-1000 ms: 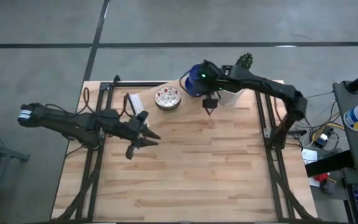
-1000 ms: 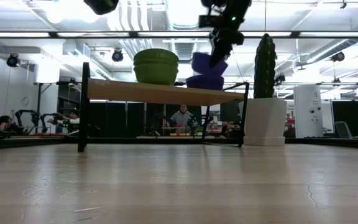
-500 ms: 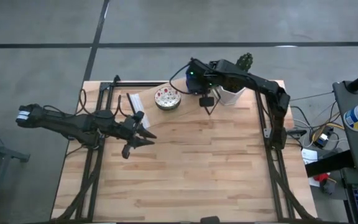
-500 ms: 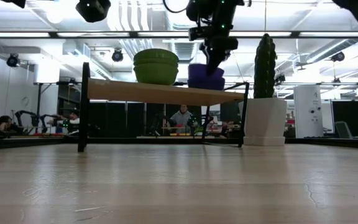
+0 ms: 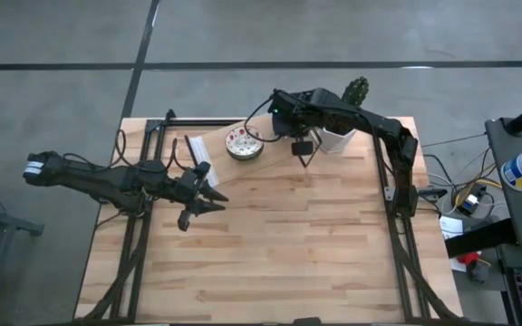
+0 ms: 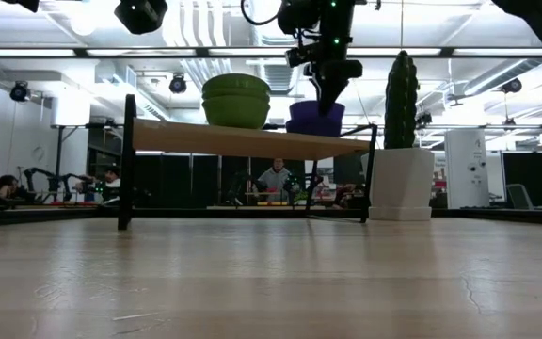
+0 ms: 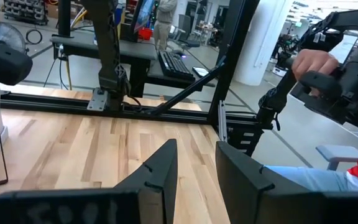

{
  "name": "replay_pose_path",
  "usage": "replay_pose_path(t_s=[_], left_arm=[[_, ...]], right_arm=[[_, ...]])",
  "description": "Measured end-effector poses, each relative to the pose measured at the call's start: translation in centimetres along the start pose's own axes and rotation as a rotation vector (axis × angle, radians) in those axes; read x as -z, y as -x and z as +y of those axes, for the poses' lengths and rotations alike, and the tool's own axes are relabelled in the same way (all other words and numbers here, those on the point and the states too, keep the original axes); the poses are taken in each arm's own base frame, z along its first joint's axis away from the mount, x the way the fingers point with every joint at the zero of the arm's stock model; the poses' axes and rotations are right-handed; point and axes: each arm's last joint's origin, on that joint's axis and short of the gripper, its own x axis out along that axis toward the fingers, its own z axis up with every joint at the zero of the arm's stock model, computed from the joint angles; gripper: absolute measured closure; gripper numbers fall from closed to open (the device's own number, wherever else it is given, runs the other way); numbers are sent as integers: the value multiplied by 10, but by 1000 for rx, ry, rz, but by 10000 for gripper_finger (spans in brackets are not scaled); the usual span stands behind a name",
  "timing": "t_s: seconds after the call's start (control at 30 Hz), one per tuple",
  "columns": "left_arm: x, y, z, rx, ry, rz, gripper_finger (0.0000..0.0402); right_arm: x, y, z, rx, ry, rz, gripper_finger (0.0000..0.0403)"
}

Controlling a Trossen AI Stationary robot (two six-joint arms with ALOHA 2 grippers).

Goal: Pick & Place Mini bowls
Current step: Stack the blue bowl on top of the blue bowls on the shelf, then return to Home Position

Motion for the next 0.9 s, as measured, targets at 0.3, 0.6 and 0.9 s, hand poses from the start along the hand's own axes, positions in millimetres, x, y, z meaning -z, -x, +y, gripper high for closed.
replay_pose_path(t_s=[0.3,0.6,0.9], left_arm=[[0,0,0,0,-1,0,299],[0,0,0,0,-7,0,299],[-3,7,-1,4,-31,-18,299]], right_arm=[[-3,6,3,15,12,-29,295],[6,41,8,52,7,-111,267],[22,77,13,-172,-169,-340,299]])
